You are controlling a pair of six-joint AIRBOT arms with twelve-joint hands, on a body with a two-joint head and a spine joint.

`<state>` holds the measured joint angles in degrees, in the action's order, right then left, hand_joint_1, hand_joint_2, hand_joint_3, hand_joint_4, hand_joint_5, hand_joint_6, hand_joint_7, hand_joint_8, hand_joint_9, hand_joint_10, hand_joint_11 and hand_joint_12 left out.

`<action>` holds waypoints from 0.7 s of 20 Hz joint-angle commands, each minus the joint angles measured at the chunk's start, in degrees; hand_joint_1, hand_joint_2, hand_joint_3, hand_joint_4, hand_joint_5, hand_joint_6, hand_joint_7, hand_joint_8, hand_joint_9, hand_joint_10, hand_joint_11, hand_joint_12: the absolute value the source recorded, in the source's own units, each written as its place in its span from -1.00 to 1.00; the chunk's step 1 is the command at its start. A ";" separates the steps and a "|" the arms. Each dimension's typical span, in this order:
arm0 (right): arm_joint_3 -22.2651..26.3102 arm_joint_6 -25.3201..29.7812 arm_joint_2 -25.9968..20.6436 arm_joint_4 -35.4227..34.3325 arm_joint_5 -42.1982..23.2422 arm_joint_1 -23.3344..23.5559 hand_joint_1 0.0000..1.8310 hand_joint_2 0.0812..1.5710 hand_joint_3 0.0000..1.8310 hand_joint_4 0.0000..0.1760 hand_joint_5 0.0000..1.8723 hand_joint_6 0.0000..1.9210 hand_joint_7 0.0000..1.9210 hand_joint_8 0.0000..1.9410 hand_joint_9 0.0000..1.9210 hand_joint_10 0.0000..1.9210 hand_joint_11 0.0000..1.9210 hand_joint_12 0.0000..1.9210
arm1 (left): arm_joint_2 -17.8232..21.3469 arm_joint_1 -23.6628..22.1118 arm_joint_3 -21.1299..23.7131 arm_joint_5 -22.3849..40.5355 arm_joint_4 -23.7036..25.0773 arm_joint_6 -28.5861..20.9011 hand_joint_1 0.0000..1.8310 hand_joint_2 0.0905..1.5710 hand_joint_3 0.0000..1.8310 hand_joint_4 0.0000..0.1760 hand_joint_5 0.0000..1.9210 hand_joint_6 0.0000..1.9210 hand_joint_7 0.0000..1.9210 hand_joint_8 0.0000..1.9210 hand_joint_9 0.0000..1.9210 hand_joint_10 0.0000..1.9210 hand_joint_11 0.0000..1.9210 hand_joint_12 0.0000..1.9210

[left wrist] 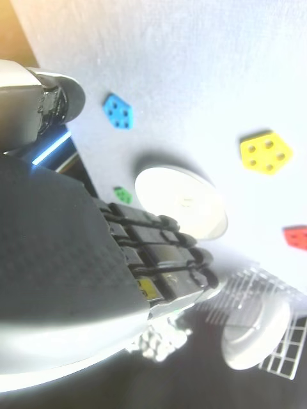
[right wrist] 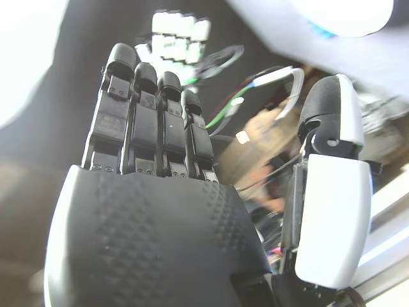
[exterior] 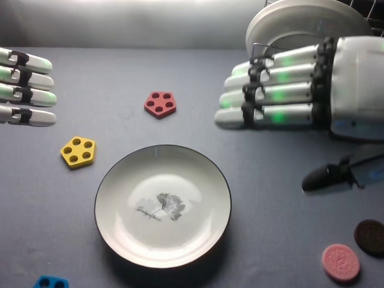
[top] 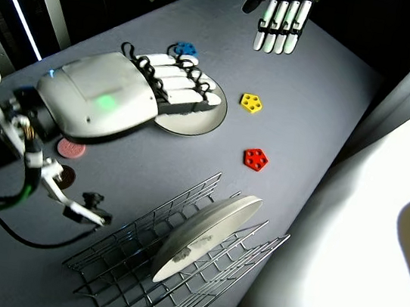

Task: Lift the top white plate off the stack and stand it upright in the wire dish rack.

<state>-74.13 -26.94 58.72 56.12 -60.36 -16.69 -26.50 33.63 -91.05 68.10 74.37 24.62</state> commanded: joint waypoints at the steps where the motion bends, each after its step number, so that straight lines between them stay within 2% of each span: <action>1: 0.88 -0.32 -1.32 -3.73 -4.74 0.70 -0.16 0.18 -1.00 -1.00 -0.81 -0.99 -0.74 -1.00 -0.72 -1.00 -0.63 -0.98 | 0.78 -1.31 -0.35 2.90 -4.52 0.35 -0.92 0.10 -1.00 -1.00 -0.97 -0.99 -0.96 -1.00 -0.96 -1.00 -0.93 -0.98; 14: 11.17 -0.02 -8.43 -0.44 -4.72 0.46 -0.13 0.20 -1.00 -1.00 -0.80 -0.99 -0.75 -0.99 -0.75 -0.99 -0.67 -1.00 | 1.06 -1.00 -0.54 4.06 -4.59 0.32 -0.94 0.09 -1.00 -1.00 -0.97 -1.00 -0.97 -1.00 -0.97 -1.00 -0.93 -0.98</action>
<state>-62.89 -26.89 50.74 59.70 -60.14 -16.64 -26.15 33.63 -91.42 69.12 74.39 24.62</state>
